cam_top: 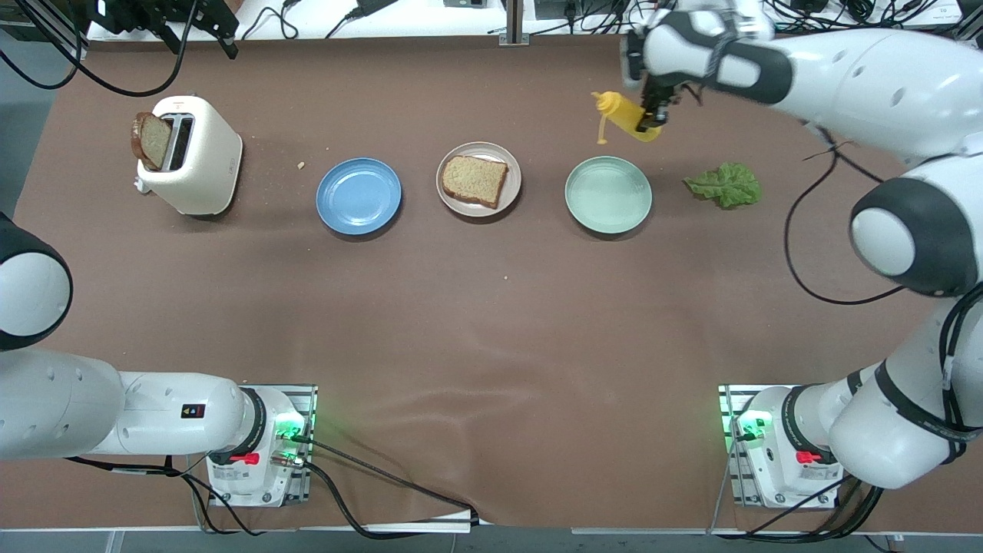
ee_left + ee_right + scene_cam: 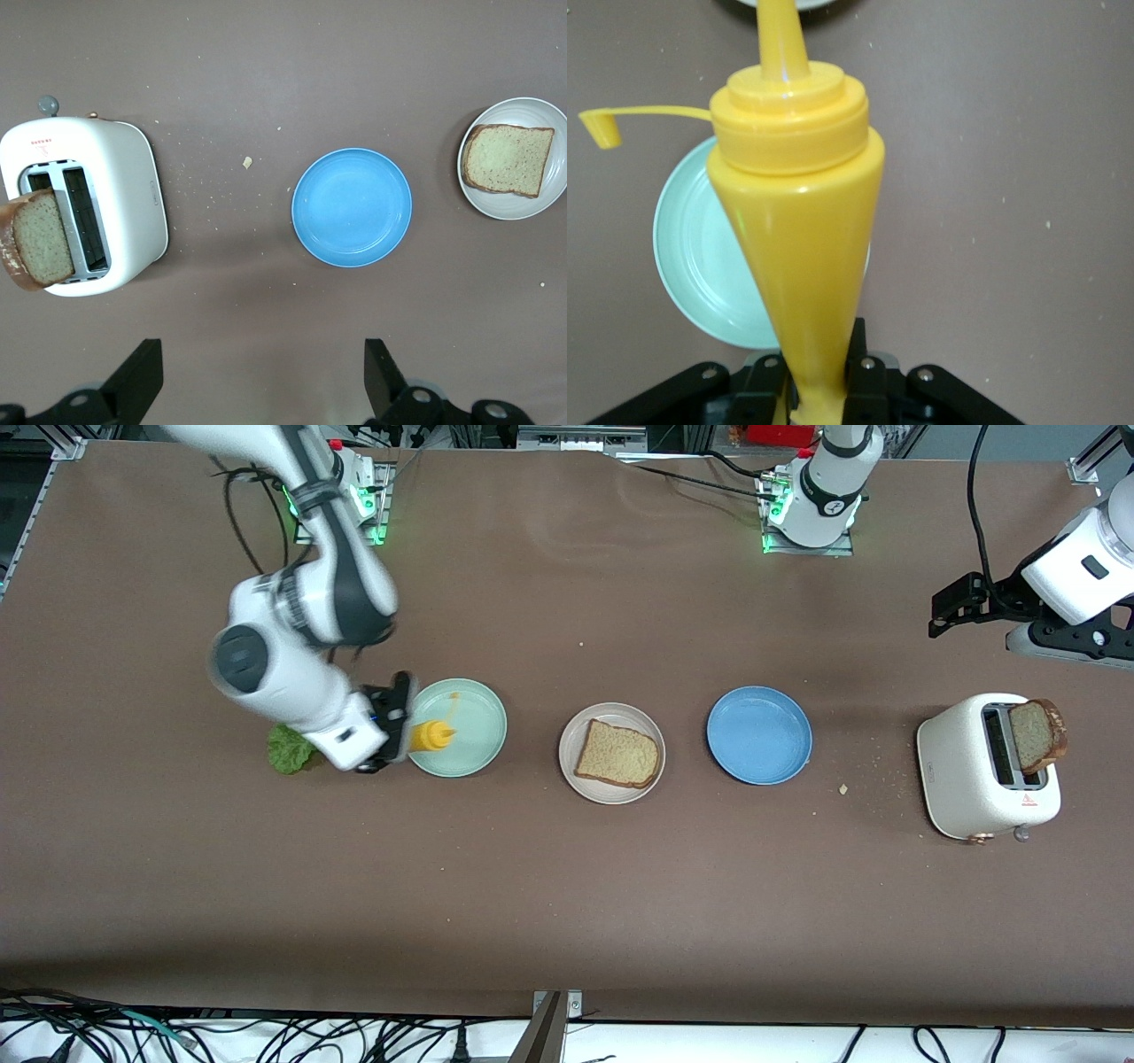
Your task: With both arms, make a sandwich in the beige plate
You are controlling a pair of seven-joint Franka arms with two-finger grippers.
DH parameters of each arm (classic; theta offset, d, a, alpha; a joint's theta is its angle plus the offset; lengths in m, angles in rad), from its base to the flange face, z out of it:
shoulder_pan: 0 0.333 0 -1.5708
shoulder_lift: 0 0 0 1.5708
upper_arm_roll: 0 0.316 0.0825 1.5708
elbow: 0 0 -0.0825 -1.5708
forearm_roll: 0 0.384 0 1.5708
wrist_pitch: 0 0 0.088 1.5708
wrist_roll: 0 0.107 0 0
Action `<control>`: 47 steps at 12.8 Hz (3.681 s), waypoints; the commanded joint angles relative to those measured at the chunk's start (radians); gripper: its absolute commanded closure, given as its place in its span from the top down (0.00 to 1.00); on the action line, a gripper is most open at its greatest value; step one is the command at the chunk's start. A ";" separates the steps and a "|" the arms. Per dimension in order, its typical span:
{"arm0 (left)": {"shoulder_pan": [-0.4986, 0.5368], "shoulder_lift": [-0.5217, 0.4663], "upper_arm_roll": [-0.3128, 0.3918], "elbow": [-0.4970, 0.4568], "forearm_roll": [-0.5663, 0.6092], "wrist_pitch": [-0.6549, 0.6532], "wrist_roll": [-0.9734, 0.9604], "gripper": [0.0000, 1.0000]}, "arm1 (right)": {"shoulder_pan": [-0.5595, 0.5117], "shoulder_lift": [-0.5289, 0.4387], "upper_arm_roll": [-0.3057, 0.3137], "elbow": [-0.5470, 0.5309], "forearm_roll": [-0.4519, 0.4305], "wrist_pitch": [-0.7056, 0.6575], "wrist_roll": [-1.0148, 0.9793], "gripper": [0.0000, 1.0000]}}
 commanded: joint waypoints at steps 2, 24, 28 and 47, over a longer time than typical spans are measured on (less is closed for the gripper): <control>-0.003 -0.004 -0.001 0.004 0.013 0.002 -0.002 1.00 | 0.264 0.242 -0.183 0.307 -0.135 -0.209 0.210 0.00; -0.003 -0.004 -0.001 0.004 0.013 0.002 -0.002 1.00 | 0.310 0.271 -0.089 0.485 -0.219 -0.371 0.709 0.00; -0.003 -0.004 -0.001 0.004 0.013 0.002 -0.002 1.00 | 0.184 0.051 -0.084 0.259 -0.012 -0.276 0.533 0.00; -0.003 -0.002 0.001 0.004 0.013 0.007 -0.010 1.00 | -0.313 0.241 -0.078 -0.175 0.869 -0.158 -1.179 0.00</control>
